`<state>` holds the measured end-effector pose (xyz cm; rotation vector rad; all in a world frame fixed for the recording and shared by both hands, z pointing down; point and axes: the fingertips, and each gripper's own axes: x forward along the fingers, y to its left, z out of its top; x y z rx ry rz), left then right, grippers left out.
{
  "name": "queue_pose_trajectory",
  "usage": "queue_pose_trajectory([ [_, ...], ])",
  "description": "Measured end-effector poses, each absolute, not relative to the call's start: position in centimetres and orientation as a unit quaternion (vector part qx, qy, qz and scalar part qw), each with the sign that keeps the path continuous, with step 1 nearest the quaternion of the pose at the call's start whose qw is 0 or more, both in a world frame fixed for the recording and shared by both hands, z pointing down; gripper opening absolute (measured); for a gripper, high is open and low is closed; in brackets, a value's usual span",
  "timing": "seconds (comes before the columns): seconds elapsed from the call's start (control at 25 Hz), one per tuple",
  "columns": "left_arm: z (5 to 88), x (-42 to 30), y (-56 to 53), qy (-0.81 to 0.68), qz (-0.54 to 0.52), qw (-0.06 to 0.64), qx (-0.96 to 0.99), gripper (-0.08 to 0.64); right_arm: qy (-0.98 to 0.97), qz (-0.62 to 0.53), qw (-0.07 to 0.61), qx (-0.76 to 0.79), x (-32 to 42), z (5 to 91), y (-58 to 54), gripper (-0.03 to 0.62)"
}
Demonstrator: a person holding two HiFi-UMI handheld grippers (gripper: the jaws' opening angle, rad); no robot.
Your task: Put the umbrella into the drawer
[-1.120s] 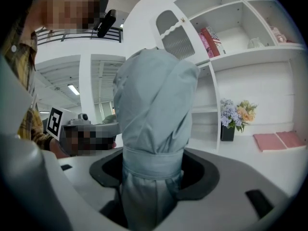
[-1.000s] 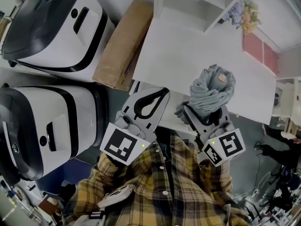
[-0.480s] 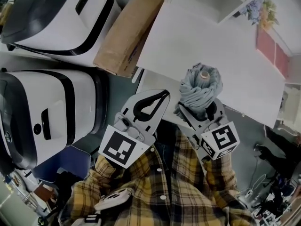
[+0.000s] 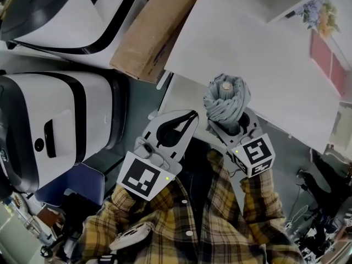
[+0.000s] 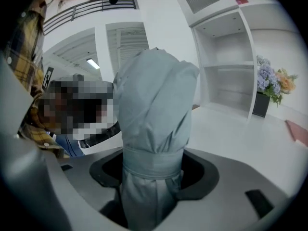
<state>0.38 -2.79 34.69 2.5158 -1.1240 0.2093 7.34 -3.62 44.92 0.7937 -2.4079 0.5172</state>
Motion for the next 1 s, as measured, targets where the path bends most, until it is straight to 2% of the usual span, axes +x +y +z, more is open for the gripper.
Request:
queue_pose_trajectory([
  [0.32, 36.7, 0.1, -2.3, -0.404, 0.08, 0.209, 0.887, 0.025, -0.895, 0.163, 0.334, 0.247, 6.2, 49.2, -2.6, 0.302],
  [1.0, 40.1, 1.0, -2.8, -0.409, 0.074, 0.206, 0.886, 0.025, -0.876, 0.172, 0.421, 0.162, 5.8, 58.4, -0.9, 0.302],
])
